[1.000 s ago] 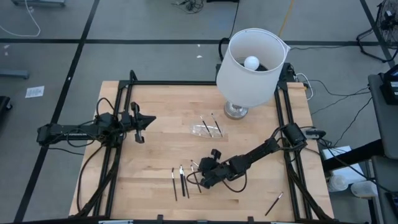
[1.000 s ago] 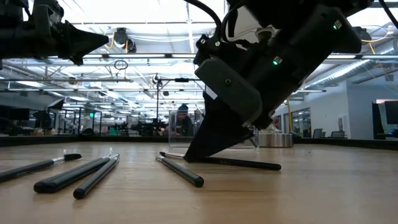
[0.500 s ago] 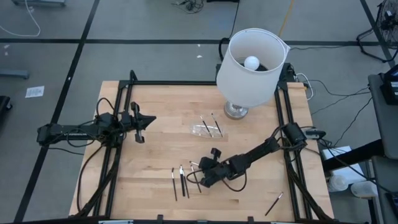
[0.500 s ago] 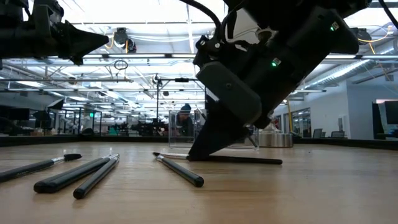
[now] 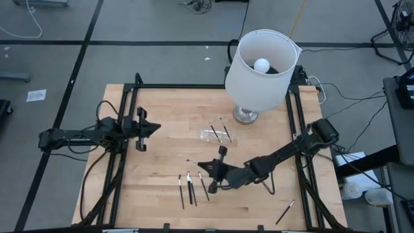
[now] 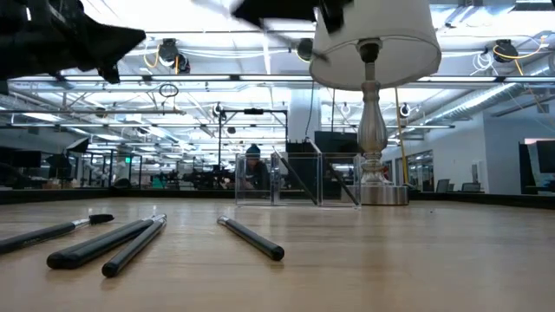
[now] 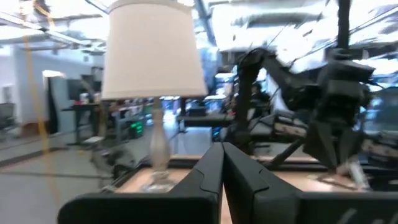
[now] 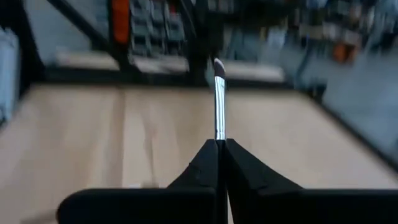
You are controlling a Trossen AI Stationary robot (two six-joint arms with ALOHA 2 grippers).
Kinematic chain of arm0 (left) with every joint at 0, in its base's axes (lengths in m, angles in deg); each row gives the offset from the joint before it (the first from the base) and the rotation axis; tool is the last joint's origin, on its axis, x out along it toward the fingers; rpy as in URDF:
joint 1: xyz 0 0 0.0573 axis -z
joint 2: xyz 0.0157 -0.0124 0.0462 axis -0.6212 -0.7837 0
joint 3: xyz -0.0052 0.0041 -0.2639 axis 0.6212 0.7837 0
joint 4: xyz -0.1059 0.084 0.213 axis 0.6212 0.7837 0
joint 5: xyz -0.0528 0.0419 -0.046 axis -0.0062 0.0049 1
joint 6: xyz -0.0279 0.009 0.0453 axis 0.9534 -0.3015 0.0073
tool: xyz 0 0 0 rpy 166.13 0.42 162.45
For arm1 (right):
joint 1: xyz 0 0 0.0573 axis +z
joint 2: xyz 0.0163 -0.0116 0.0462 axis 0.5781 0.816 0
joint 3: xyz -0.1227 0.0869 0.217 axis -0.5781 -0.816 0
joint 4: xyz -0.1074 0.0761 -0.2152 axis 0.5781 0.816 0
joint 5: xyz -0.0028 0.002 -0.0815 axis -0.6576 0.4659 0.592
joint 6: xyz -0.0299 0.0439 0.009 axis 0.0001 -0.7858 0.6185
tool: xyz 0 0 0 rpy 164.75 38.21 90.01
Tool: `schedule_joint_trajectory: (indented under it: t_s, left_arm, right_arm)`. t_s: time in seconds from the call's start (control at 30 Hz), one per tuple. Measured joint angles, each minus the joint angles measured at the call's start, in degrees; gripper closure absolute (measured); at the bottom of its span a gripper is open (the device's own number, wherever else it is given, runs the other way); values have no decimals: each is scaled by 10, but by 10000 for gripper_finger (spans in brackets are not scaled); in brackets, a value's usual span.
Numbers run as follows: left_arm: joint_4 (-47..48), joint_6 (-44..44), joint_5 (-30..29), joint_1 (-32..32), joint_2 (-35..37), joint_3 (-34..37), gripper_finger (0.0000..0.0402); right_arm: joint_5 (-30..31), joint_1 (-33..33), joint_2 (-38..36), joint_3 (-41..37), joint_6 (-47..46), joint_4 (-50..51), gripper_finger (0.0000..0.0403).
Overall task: Pick & Place Makeup Brushes
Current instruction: Put the black eyeshadow brush into the transparent organizer
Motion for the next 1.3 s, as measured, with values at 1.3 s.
schedule_joint_trajectory:
  t_s: [1.3]
  left_arm:
    - [14, -68, -34, 102, -386, -244, 385]
  right_arm:
    - [-165, -95, -103, -198, 265, -298, 403]
